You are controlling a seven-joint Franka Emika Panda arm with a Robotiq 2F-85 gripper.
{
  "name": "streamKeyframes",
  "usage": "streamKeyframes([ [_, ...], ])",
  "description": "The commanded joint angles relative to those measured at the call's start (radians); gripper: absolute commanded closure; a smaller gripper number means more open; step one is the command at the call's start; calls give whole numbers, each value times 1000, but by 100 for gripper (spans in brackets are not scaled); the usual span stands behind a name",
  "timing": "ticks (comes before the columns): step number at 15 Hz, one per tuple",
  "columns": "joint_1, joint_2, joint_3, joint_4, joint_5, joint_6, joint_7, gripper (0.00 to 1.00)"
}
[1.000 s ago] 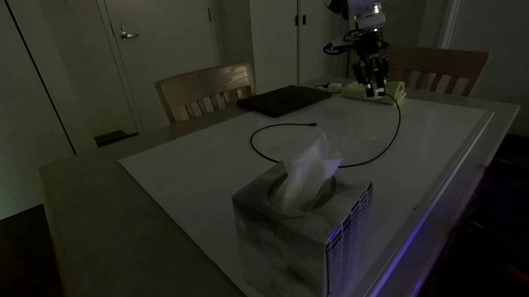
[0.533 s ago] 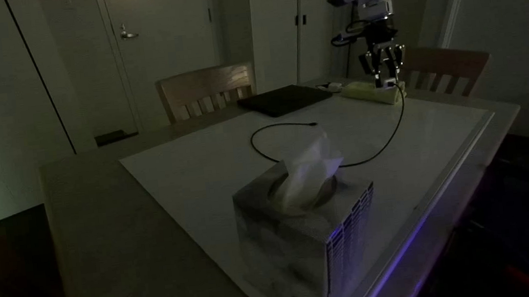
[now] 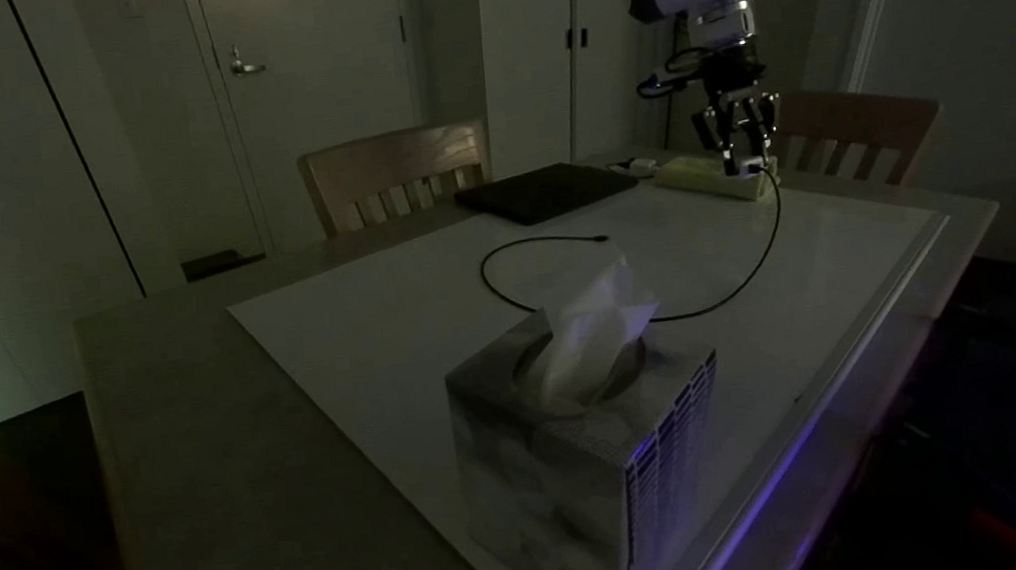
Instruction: Straighten the cable
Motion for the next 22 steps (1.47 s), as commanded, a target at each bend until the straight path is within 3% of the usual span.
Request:
streamKeyframes([
  [1,-10,-6,6,-40,22,25,-28,74],
  [2,-12,-6,10,-55,32,38,-38,74],
  [3,-50,-113,92,-77,-60,125,2,74],
  [5,-71,-137,134,-103,-89,210,4,74],
  [6,-40,-53,80,-105,-16,185,-40,74],
  [7,-49,-52,97,-110,-22,204,-26,74],
  [8,-94,-134,173,-117,-125,261,36,74],
  [9,-56,-43,116,-112,-46,218,-8,74],
  [22,-65,-12,169,-110,-54,208,3,74],
])
